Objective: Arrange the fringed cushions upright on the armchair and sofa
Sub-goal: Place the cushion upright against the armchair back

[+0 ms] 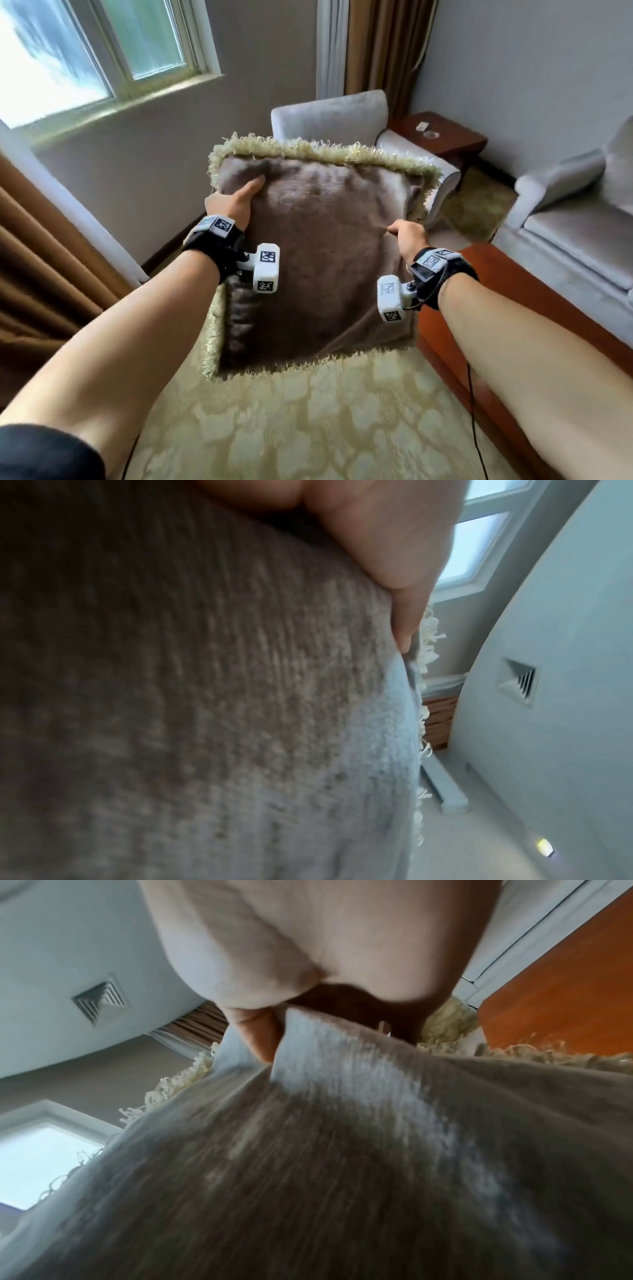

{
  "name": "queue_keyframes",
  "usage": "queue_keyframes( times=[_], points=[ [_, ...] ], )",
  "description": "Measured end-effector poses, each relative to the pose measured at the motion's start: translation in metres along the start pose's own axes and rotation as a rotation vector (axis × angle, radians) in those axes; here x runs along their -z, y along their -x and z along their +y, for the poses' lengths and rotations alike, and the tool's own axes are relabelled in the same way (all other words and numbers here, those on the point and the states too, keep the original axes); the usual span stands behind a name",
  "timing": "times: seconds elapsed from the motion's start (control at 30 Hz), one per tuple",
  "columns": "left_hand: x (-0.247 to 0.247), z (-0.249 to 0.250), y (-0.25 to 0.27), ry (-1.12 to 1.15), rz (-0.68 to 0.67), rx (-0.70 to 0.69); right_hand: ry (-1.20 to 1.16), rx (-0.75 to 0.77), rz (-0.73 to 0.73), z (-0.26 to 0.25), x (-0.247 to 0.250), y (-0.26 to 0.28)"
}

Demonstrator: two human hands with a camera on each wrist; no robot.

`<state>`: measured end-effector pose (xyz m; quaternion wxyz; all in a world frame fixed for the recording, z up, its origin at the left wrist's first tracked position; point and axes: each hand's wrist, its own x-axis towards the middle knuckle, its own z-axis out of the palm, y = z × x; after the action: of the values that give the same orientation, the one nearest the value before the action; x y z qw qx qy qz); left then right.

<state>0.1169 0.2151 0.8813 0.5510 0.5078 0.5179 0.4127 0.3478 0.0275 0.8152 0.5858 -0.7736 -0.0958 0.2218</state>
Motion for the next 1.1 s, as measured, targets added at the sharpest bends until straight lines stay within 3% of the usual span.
queue_keyframes(
  times=[0.13, 0.33, 0.4, 0.5, 0.6, 0.8, 1.1],
  points=[
    [-0.034, 0.034, -0.012, 0.205, -0.048, 0.003, -0.075, -0.017, 0.001, -0.026, 0.024, -0.024],
    [-0.124, 0.065, -0.037, 0.334, -0.219, -0.075, -0.089, 0.064, 0.118, -0.055, 0.053, -0.129],
    [-0.158, 0.066, -0.05, 0.311, -0.252, -0.106, -0.067, 0.126, 0.13, -0.073, 0.054, -0.162],
    [-0.208, 0.076, -0.078, 0.234, -0.309, -0.158, 0.176, 0.322, 0.169, -0.099, 0.054, -0.207],
    [-0.255, 0.087, -0.113, 0.171, -0.354, -0.226, 0.399, 0.467, 0.108, -0.127, 0.042, -0.251],
    [-0.341, 0.084, -0.188, 0.011, -0.429, -0.243, 0.572, 0.52, -0.156, -0.155, -0.013, -0.317],
    [-0.469, 0.067, -0.362, -0.213, -0.678, -0.283, 0.67, 0.399, -0.157, -0.167, -0.076, -0.501]
  ],
)
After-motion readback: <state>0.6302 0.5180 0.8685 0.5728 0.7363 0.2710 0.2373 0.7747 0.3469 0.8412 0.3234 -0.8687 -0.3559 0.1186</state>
